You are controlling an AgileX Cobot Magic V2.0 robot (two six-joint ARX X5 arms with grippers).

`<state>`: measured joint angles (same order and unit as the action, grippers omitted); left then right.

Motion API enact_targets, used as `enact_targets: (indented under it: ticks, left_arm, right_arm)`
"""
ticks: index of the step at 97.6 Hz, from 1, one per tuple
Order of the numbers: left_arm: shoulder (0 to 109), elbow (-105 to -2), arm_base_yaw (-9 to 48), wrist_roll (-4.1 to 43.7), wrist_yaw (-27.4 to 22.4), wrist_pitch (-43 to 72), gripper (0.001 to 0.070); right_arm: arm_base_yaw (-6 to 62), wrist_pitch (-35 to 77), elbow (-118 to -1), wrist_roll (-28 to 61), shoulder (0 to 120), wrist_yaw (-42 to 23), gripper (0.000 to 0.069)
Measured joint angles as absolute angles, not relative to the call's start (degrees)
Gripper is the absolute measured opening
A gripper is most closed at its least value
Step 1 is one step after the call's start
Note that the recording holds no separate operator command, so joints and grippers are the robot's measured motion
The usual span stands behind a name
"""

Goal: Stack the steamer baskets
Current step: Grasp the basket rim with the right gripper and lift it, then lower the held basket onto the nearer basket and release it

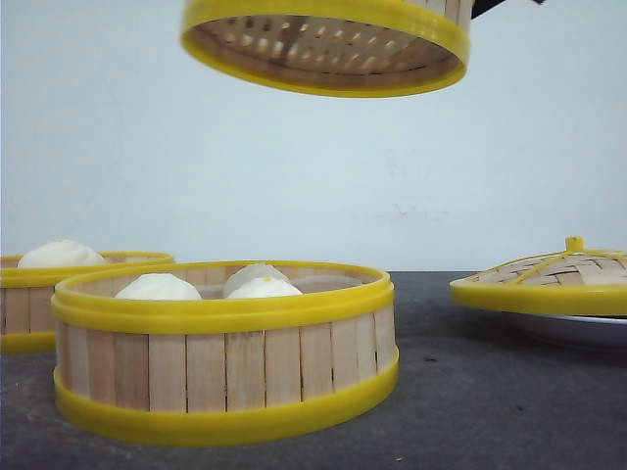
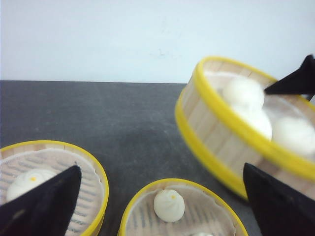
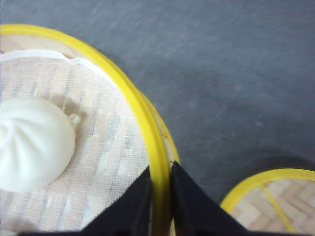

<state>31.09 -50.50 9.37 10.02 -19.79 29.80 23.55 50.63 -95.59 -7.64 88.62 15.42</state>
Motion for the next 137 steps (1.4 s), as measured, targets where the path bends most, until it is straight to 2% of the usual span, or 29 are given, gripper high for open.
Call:
enact_targets:
  ticks: [18,48,69,137]
  left_arm:
    - [29.4,-50.5,9.4,10.0,-19.8,29.8,0.0646]
    - [27.9,-50.5,9.4,10.0,-19.8,29.7,0.0646]
    - [27.9,-50.5,9.4,10.1,-19.8,29.7,0.0646]
    - [27.9,-50.5,9.4,10.0,-19.8,29.8,0.0646]
  right_arm:
    - [29.3,47.5,-90.6,-6.9,88.6,9.9,0.0035]
    - [34.9,39.6,-84.0,-6.5,89.1,8.4,0.0035]
    - [35.7,37.0,-80.0,-6.8,91.4,7.2,0.0035]
    - [36.2,36.0,-79.6,-7.3,98.1,6.6,0.0035]
